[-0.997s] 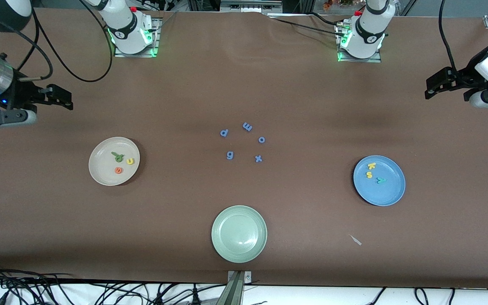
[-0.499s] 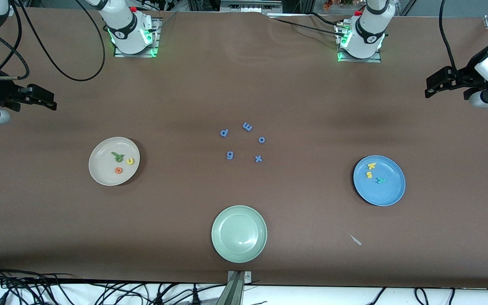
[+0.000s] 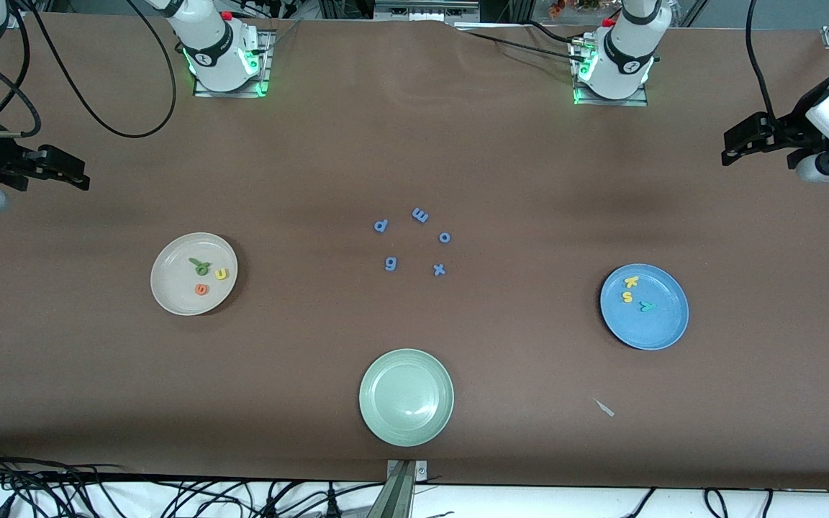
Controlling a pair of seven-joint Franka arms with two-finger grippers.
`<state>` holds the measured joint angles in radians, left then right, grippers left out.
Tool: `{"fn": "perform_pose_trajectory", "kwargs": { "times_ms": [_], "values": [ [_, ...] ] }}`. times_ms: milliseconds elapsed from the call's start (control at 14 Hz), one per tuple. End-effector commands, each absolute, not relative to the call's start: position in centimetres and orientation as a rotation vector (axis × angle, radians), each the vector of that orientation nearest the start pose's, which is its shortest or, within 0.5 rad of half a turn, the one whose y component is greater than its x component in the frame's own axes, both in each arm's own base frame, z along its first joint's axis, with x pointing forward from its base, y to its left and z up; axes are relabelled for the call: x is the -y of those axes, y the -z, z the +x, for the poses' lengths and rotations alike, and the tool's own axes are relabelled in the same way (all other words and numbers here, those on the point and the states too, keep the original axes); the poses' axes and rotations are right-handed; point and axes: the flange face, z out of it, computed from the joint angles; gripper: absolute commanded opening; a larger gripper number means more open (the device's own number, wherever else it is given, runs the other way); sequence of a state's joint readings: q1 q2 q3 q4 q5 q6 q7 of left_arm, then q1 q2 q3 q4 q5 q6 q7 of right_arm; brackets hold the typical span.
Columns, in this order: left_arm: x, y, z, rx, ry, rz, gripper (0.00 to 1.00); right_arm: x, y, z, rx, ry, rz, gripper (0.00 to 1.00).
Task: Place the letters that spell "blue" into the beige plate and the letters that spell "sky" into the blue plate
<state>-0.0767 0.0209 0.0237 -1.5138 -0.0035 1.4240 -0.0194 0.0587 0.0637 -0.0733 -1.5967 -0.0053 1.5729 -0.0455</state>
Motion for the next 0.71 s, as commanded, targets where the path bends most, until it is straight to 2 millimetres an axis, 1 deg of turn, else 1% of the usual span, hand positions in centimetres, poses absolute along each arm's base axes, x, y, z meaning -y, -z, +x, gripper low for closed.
{"fn": "perform_pose_trajectory", "kwargs": {
  "times_ms": [0, 641],
  "values": [
    [3.02, -63.14, 54.53, -0.040, -0.190, -3.150, 1.00, 0.54, -57.28, 57.21, 0.045, -0.134, -3.159, 1.00],
    [3.02, -63.24, 54.50, -0.037, -0.185, -3.151, 1.00, 0.59, -57.11, 57.46, 0.039, -0.121, -3.149, 1.00]
  ]
}}
